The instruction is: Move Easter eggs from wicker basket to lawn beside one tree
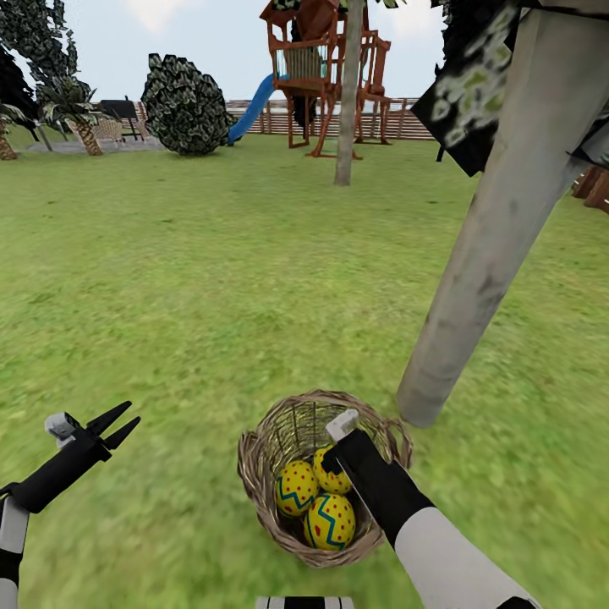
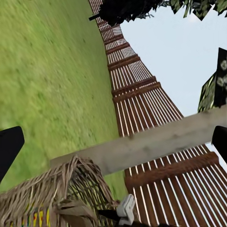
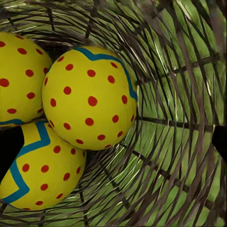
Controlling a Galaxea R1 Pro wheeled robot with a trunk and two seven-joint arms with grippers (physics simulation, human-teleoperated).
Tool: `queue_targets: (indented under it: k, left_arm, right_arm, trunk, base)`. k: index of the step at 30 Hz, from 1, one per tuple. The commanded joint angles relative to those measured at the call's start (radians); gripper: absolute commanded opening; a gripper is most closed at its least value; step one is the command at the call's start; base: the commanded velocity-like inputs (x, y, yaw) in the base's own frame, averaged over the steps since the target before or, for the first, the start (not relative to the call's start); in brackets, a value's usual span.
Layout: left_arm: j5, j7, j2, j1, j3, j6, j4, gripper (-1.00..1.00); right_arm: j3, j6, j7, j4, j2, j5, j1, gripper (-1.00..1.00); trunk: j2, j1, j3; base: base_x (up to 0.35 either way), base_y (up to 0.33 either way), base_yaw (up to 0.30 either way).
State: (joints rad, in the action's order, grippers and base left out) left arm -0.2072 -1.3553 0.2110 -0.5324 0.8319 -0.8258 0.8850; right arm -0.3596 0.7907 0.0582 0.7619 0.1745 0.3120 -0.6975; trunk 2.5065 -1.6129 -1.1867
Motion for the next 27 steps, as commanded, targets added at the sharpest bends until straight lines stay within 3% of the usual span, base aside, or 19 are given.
queue_targets:
  k: [1,14,19,20,21,23,27]
  left_arm:
    - [-0.001,-0.003,0.0,0.0,0.001,-0.01,-0.001,1.0]
    - [-0.003,-0.004,-0.015,0.0,0.012,-0.009,0.003,1.0]
    - [-0.002,-0.002,-0.017,0.0,0.012,-0.009,0.005,1.0]
    - [-0.002,-0.002,-0.017,0.0,0.012,-0.009,0.005,1.0]
    - [-0.002,-0.002,-0.018,0.0,0.012,-0.009,0.005,1.0]
    - [-0.001,-0.002,-0.018,0.0,0.012,-0.009,0.005,1.0]
    - [-0.001,-0.002,-0.018,0.0,0.012,-0.009,0.005,1.0]
  right_arm:
    - [-0.001,0.005,0.007,0.005,0.0,0.01,0.0,1.0]
    - [-0.002,0.016,0.022,0.001,0.0,0.007,0.0,1.0]
    - [-0.002,0.017,0.023,-0.071,0.0,-0.005,-0.061,1.0]
    - [-0.002,0.015,0.022,-0.098,0.0,-0.024,-0.078,1.0]
    - [-0.002,0.009,0.016,-0.156,0.0,-0.11,-0.121,1.0]
    - [-0.003,0.006,0.012,-0.191,0.0,-0.175,-0.151,1.0]
    - [-0.004,0.004,0.01,-0.207,0.0,-0.207,-0.176,1.0]
  trunk:
    - [0.0,0.0,-0.001]
    - [0.001,-0.001,-0.005]
    - [0.002,-0.003,-0.024]
    - [0.002,-0.003,-0.028]
    - [0.002,-0.004,-0.032]
    - [0.003,-0.005,-0.039]
    - [0.004,-0.006,-0.055]
  base:
    - [0.248,-0.006,0.0]
    - [0.05,-0.006,0.0]
    - [0.0,0.0,0.0]
    - [0.0,0.0,0.0]
    - [0.0,0.0,0.0]
    - [0.0,0.0,0.0]
    - [0.0,0.0,0.0]
